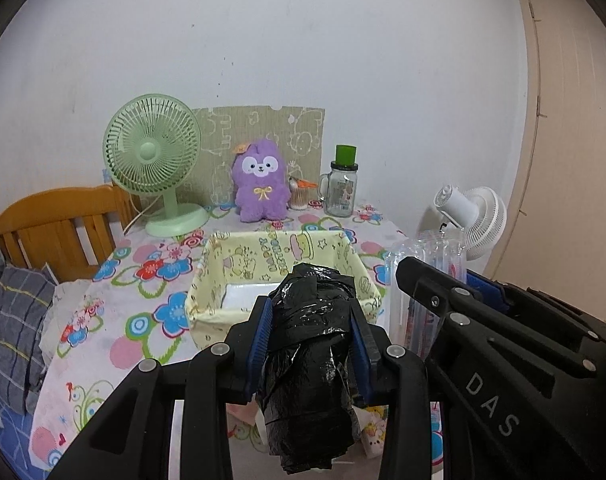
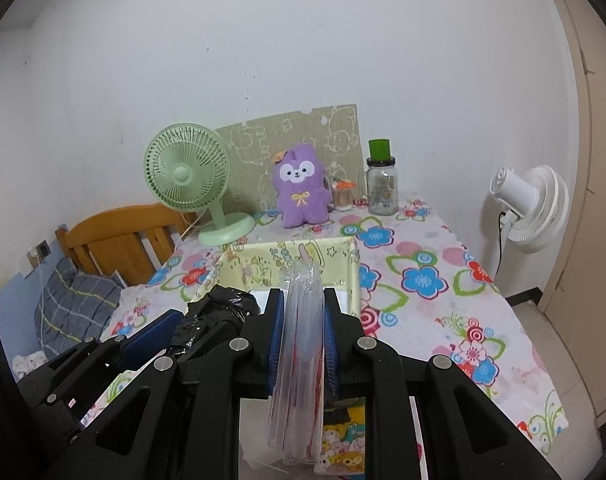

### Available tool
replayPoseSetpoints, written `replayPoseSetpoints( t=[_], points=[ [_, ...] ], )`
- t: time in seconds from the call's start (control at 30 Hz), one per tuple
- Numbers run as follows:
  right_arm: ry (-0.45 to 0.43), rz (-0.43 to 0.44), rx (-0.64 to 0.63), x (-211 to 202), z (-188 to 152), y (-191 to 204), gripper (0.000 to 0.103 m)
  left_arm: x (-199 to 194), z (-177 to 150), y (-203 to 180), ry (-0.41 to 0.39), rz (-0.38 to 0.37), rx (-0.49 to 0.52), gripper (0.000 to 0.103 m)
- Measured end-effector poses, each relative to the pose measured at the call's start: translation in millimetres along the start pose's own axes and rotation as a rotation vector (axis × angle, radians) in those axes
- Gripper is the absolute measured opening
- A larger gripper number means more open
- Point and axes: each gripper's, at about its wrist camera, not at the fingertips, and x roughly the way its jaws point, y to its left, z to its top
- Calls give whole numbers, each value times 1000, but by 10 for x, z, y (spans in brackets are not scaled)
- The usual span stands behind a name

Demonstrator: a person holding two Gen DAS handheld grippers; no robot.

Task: Organize soft objects
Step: 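Lower the black bundle into the box with the left gripper while the right lowers the bag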

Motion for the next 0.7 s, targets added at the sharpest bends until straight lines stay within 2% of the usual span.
replayPoseSetpoints(
  t=[0.7],
  points=[
    [-37,-7,-16,278,253,35,22,227,261,93,-42,23,6,37]
  ],
)
